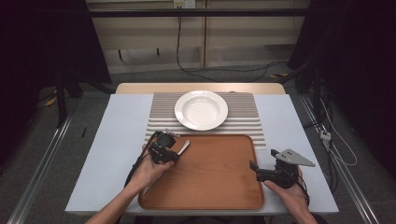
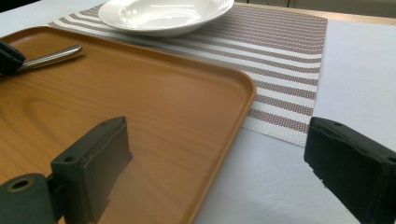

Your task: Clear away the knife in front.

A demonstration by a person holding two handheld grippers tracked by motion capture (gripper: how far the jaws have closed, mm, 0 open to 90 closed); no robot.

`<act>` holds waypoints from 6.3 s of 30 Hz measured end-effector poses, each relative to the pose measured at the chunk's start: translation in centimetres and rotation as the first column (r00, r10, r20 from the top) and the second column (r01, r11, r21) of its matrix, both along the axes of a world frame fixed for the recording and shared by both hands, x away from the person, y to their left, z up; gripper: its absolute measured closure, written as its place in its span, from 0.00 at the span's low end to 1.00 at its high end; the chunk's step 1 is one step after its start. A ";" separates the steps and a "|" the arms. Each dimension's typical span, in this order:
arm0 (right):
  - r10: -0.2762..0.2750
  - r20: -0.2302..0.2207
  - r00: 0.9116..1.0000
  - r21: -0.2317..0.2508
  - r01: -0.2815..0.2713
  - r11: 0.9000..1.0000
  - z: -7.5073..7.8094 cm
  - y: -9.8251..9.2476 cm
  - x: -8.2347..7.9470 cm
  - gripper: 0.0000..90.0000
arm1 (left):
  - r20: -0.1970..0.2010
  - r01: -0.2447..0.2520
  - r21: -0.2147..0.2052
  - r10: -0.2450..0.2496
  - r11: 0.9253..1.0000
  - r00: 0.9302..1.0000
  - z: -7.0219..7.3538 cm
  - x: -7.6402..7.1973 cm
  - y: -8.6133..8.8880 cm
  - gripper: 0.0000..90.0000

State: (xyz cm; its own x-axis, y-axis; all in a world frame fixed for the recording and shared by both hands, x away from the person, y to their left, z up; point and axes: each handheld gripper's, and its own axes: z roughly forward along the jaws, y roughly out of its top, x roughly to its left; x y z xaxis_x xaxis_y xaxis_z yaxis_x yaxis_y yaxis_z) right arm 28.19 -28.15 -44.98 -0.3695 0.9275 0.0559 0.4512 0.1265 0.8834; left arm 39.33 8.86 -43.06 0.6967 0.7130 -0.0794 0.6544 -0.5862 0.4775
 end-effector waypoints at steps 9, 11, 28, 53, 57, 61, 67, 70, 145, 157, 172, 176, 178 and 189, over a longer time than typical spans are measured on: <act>0.003 -0.002 1.000 0.000 -0.003 1.000 0.0 0.0 0.1 0.07 | -0.012 -0.018 -0.026 0.018 0.999 1.000 -0.3 -0.2 0.1 0.89; 0.002 -0.004 1.000 0.002 -0.002 1.000 -0.1 0.0 0.2 0.07 | -0.015 -0.007 -0.026 0.007 1.000 1.000 -0.3 -0.3 0.2 0.88; 0.008 -0.002 1.000 0.004 -0.008 1.000 0.0 0.1 0.0 0.07 | 0.047 0.100 -0.044 -0.098 0.994 0.994 -0.6 -0.1 0.7 0.69; 0.011 -0.004 1.000 0.013 -0.011 1.000 0.0 -0.1 0.0 0.07 | 0.192 0.089 -0.237 -0.044 0.967 0.980 1.2 -0.3 2.1 0.15; 0.013 -0.001 1.000 0.010 -0.013 1.000 0.0 -0.1 0.1 0.07 | 0.212 0.118 -0.264 -0.062 0.957 0.975 1.3 -0.7 1.7 0.38; 0.017 -0.002 1.000 0.006 -0.017 1.000 0.0 0.1 0.1 0.07 | 0.190 0.151 -0.270 -0.101 0.951 0.977 0.9 -0.9 1.0 0.68; 0.016 0.000 1.000 0.003 -0.016 1.000 0.1 0.2 0.1 0.08 | 0.188 0.211 -0.196 -0.174 0.958 0.967 0.1 -1.6 -0.4 0.99; 0.012 -0.005 1.000 0.004 -0.012 1.000 0.0 0.2 0.1 0.08 | 0.174 0.210 -0.161 -0.182 0.964 0.968 -0.4 -1.7 -0.9 1.00; 0.017 -0.010 1.000 -0.001 -0.017 1.000 0.0 0.4 0.0 0.08 | 0.085 0.048 -0.085 -0.041 0.995 0.996 -1.1 0.8 3.1 1.00; 0.016 -0.014 1.000 -0.002 -0.016 1.000 0.0 0.4 0.1 0.08 | 0.082 0.027 -0.078 -0.021 0.997 0.996 -1.0 1.1 4.0 0.99; 0.017 -0.009 1.000 0.002 -0.017 1.000 0.1 0.4 0.0 0.08 | 0.118 0.003 -0.035 0.001 0.999 0.993 -1.0 0.2 4.9 1.00; 0.012 -0.004 1.000 0.005 -0.012 1.000 0.1 0.3 0.0 0.08 | 0.121 -0.015 -0.043 0.021 0.999 0.992 -1.0 0.0 5.5 1.00; 0.014 -0.004 1.000 0.003 -0.014 1.000 0.1 0.3 0.0 0.08 | 0.119 -0.017 -0.038 0.022 0.999 0.993 -1.0 0.0 5.8 1.00; 0.013 -0.011 1.000 0.007 -0.013 1.000 0.0 0.4 0.1 0.08 | 0.102 -0.046 -0.075 0.054 0.996 0.993 -0.7 0.5 6.5 1.00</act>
State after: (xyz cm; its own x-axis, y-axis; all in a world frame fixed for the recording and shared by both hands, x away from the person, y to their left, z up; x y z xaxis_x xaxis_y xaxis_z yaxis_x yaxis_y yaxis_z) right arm 28.33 -27.80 -44.96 -0.3804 0.9224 0.0670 0.4596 0.1257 0.8792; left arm 39.86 15.40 -43.75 0.6676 0.7420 -0.0616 0.6268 -0.5154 0.5843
